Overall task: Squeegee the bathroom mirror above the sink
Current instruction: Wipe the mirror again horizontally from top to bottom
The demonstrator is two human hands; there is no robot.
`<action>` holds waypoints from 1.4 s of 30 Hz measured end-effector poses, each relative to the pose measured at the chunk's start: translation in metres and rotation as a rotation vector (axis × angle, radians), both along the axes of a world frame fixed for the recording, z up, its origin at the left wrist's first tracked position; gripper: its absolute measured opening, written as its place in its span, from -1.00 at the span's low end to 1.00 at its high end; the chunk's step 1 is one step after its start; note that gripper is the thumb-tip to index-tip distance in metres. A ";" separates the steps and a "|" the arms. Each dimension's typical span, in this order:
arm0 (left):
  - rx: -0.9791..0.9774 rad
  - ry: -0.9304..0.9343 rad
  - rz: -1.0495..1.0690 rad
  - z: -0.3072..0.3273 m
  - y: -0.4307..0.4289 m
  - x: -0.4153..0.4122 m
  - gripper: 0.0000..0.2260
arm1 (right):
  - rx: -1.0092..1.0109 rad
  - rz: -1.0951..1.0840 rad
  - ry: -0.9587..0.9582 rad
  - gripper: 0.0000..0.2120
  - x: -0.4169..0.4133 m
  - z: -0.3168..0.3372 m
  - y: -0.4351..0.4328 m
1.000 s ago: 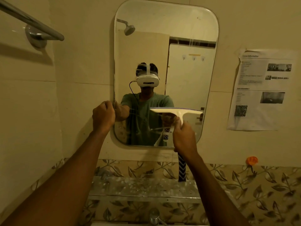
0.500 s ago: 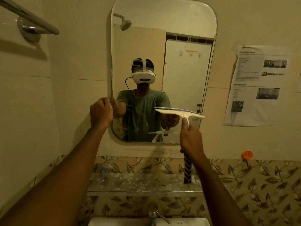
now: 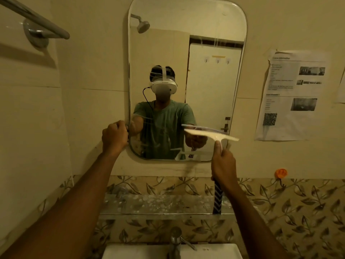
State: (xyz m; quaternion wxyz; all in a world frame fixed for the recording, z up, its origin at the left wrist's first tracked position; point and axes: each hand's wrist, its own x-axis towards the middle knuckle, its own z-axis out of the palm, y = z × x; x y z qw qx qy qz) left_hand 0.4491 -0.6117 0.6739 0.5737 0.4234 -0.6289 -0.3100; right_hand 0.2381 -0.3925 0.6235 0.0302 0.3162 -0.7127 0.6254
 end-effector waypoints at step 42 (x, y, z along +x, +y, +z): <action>0.081 0.171 0.220 -0.026 0.018 -0.027 -0.64 | 0.605 0.155 1.037 -0.43 0.006 -0.022 -0.049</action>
